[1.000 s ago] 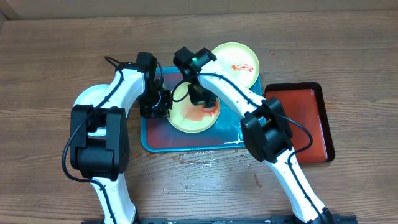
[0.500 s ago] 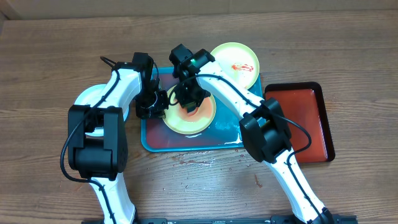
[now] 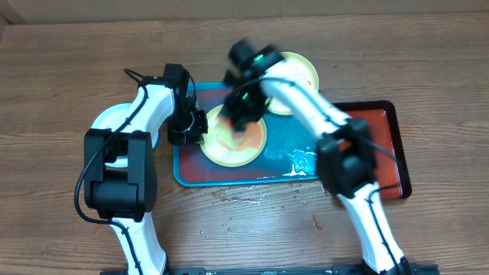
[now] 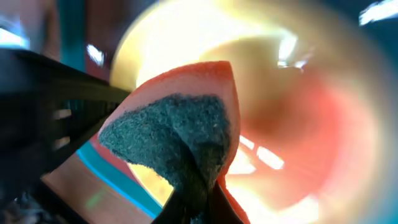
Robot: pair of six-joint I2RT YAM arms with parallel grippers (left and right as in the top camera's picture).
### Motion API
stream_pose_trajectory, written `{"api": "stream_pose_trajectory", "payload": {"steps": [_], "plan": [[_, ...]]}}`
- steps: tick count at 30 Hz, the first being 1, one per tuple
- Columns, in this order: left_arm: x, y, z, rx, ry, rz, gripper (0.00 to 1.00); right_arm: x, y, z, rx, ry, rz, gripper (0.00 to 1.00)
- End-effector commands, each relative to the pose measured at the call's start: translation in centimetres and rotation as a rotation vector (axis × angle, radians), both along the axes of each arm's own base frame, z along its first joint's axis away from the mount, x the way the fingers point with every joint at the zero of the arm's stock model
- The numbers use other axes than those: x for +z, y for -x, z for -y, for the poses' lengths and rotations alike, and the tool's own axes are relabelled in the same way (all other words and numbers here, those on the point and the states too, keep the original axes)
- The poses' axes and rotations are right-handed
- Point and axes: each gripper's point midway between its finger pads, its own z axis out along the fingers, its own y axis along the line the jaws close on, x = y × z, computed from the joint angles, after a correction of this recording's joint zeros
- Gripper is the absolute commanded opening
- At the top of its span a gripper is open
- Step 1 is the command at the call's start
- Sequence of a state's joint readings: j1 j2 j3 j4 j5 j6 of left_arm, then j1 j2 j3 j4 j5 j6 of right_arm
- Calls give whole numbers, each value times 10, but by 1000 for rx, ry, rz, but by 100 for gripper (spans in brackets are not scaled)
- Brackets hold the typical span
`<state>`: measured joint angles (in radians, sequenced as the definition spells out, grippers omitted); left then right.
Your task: Clean dirty plates on tray and stack at the side
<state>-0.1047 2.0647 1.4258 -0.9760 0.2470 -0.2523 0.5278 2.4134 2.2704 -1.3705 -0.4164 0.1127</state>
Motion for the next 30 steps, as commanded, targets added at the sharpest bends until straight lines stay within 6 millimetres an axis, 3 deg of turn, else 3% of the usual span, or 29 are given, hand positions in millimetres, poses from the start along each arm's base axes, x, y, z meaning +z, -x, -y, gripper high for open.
{"api": "stream_pose_trajectory", "payload": {"steps": [1,7,14,20,26,30], "plan": [[-3,-5,-6,-43,-45,26,4,79,-29,51,-151,7,169,4],[26,-18,-13,-64,-88,102,4,120,-39,99,-250,1,233,4],[94,-29,-42,-42,-256,293,4,134,-40,129,-310,22,240,4],[148,-29,-64,-7,-372,440,4,134,-40,135,-321,26,235,4],[183,-24,-76,-6,-498,529,4,134,-41,135,-321,24,237,4],[201,-21,-73,-38,-638,580,4,135,-42,133,-320,13,242,4]]}}
